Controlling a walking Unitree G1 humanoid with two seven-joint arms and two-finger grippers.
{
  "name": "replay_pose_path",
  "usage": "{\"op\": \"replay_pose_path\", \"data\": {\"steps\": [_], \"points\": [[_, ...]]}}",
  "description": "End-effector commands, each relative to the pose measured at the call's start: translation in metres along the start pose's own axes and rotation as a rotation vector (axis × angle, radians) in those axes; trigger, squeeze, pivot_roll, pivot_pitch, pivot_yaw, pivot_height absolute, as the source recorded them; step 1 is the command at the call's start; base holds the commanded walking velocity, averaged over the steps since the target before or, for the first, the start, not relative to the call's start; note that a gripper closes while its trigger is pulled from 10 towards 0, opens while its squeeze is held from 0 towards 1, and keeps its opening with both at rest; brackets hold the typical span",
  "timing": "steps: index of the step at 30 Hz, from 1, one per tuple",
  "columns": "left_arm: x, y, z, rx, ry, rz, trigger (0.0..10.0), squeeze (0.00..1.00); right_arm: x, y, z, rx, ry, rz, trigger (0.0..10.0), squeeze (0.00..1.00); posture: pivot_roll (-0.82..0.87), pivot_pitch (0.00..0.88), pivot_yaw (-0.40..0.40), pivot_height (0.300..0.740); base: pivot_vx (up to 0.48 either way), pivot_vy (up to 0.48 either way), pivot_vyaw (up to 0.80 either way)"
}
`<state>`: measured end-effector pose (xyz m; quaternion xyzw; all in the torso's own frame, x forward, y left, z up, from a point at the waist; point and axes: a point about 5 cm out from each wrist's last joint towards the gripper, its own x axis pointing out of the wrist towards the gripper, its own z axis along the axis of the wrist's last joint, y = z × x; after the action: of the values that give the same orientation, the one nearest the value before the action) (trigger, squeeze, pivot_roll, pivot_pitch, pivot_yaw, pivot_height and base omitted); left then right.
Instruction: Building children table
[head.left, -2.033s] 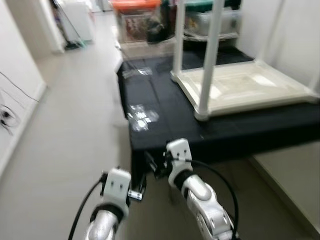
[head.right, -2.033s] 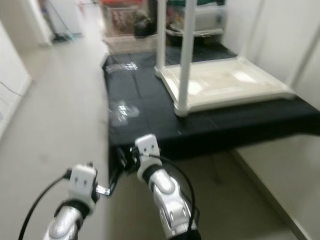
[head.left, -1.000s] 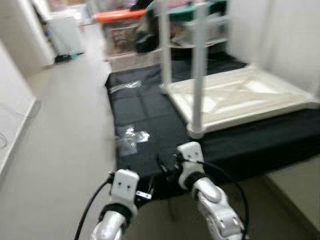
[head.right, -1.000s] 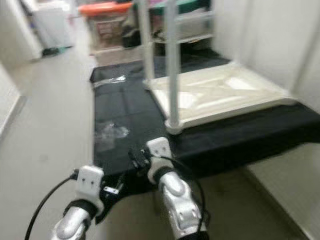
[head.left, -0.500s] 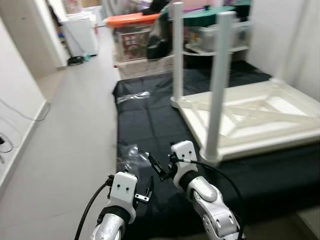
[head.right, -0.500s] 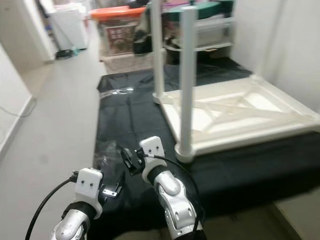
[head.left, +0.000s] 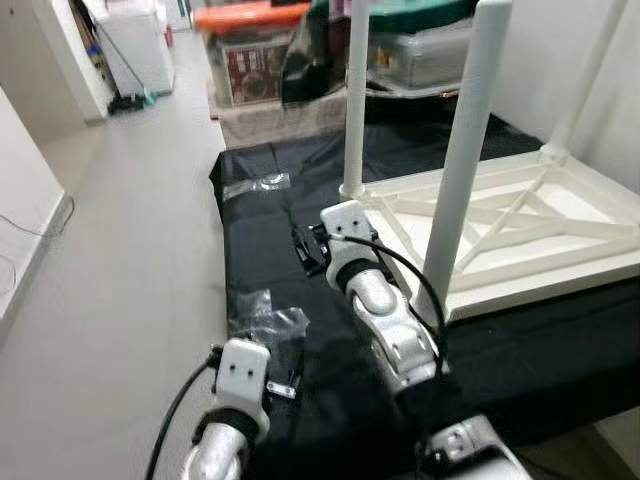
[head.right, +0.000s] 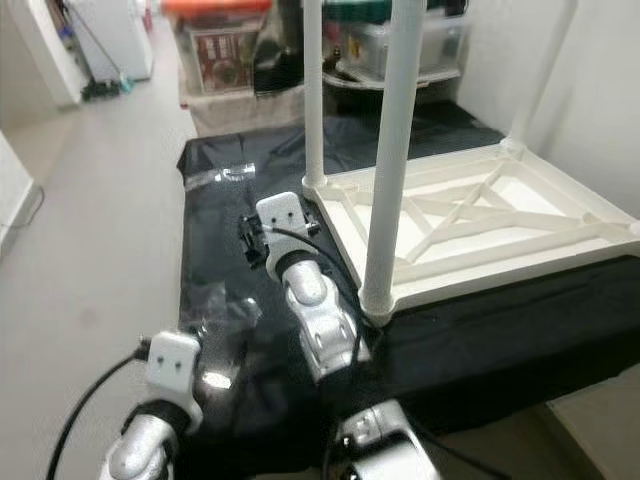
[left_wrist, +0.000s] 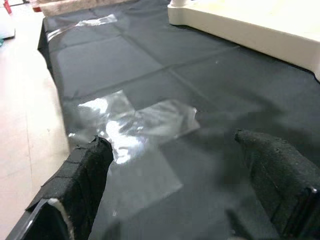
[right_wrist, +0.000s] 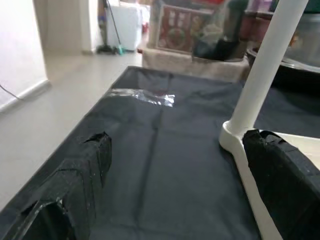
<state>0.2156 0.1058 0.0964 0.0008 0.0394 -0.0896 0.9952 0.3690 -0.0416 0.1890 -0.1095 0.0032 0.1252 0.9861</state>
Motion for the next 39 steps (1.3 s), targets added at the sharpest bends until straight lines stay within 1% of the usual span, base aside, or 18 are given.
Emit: {"op": "replay_pose_path", "data": {"steps": [1, 4, 7, 8, 9, 10, 14, 16, 17, 18, 19, 20, 21, 23, 24, 25, 28, 39], "points": [[-0.001, 0.001, 0.000, 0.000, 0.008, 0.007, 10.0, 0.00, 0.006, 0.003, -0.006, -0.006, 0.068, -0.007, 10.0, 0.00, -0.08, 0.000, -0.003, 0.740, 0.000, 0.000, 0.00], [-0.002, 0.001, 0.001, -0.001, 0.008, 0.009, 10.0, 0.00, 0.010, 0.004, -0.004, -0.028, 0.074, -0.018, 10.0, 0.00, -0.08, 0.000, -0.003, 0.740, 0.000, 0.000, 0.00], [-0.004, -0.004, 0.002, -0.010, 0.007, 0.009, 10.0, 0.00, 0.020, -0.005, -0.009, 0.039, 0.179, -0.120, 10.0, 0.00, -0.07, 0.000, -0.019, 0.740, 0.000, 0.000, 0.00], [-0.004, -0.004, 0.002, -0.010, 0.007, 0.009, 10.0, 0.00, 0.020, -0.005, -0.009, 0.039, 0.179, -0.120, 10.0, 0.00, -0.07, 0.000, -0.019, 0.740, 0.000, 0.000, 0.00], [-0.004, -0.005, 0.002, -0.013, 0.006, 0.008, 10.0, 0.00, 0.022, -0.008, -0.011, 0.070, 0.217, -0.145, 10.0, 0.00, -0.07, 0.000, -0.021, 0.740, 0.000, 0.000, 0.00], [-0.004, -0.005, 0.002, -0.013, 0.006, 0.008, 10.0, 0.00, 0.022, -0.008, -0.011, 0.070, 0.217, -0.145, 10.0, 0.00, -0.07, 0.000, -0.021, 0.740, 0.000, 0.000, 0.00], [-0.009, -0.012, 0.005, -0.027, 0.005, 0.005, 10.0, 0.00, 0.027, -0.020, -0.014, 0.085, 0.289, -0.237, 10.0, 0.00, -0.06, 0.026, -0.037, 0.740, 0.000, 0.000, 0.00], [-0.009, -0.012, 0.006, -0.028, 0.005, 0.005, 10.0, 0.00, 0.027, -0.021, -0.015, 0.092, 0.295, -0.246, 10.0, 0.00, -0.06, 0.026, -0.037, 0.740, 0.000, 0.000, 0.00], [-0.013, -0.017, 0.008, -0.035, 0.002, -0.004, 10.0, 0.00, 0.028, -0.026, -0.014, 0.114, 0.304, -0.251, 10.0, 0.00, -0.05, 0.084, -0.053, 0.740, 0.000, 0.000, 0.00], [-0.017, -0.020, 0.011, -0.041, 0.000, -0.010, 10.0, 0.00, 0.029, -0.030, -0.012, 0.128, 0.307, -0.252, 10.0, 0.00, -0.05, 0.089, -0.054, 0.740, 0.000, 0.000, 0.00], [-0.020, -0.024, 0.014, -0.048, -0.004, -0.021, 10.0, 0.00, 0.030, -0.034, -0.011, 0.140, 0.314, -0.263, 10.0, 0.00, -0.05, 0.115, -0.056, 0.740, 0.000, 0.000, 0.00], [-0.020, -0.024, 0.014, -0.048, -0.004, -0.021, 10.0, 0.00, 0.030, -0.034, -0.011, 0.140, 0.314, -0.263, 10.0, 0.00, -0.05, 0.115, -0.056, 0.740, 0.000, 0.000, 0.00], [-0.024, -0.029, 0.016, -0.058, -0.005, -0.035, 10.0, 0.00, 0.030, -0.039, -0.010, 0.138, 0.314, -0.279, 10.0, 0.00, -0.06, 0.137, -0.059, 0.740, 0.000, 0.000, 0.00], [-0.024, -0.029, 0.016, -0.058, -0.005, -0.035, 10.0, 0.00, 0.030, -0.039, -0.010, 0.138, 0.314, -0.279, 10.0, 0.00, -0.06, 0.137, -0.059, 0.740, 0.000, 0.000, 0.00], [-0.027, -0.032, 0.018, -0.067, -0.003, -0.043, 10.0, 0.00, 0.031, -0.042, -0.009, 0.144, 0.319, -0.290, 10.0, 0.00, -0.06, 0.156, -0.058, 0.740, 0.000, 0.000, 0.00], [-0.027, -0.032, 0.018, -0.067, -0.003, -0.043, 10.0, 0.00, 0.031, -0.042, -0.009, 0.144, 0.319, -0.290, 10.0, 0.00, -0.06, 0.156, -0.058, 0.740, 0.000, 0.000, 0.00], [-0.034, -0.037, 0.021, -0.096, 0.002, -0.045, 10.0, 0.00, 0.031, -0.050, -0.005, 0.147, 0.324, -0.324, 10.0, 0.00, -0.06, 0.193, -0.063, 0.740, 0.000, 0.000, 0.00], [-0.041, -0.041, 0.023, -0.103, 0.016, -0.038, 10.0, 0.00, 0.033, -0.058, 0.003, 0.164, 0.328, -0.364, 10.0, 0.00, -0.06, 0.203, -0.070, 0.740, 0.000, 0.000, 0.00]]}}
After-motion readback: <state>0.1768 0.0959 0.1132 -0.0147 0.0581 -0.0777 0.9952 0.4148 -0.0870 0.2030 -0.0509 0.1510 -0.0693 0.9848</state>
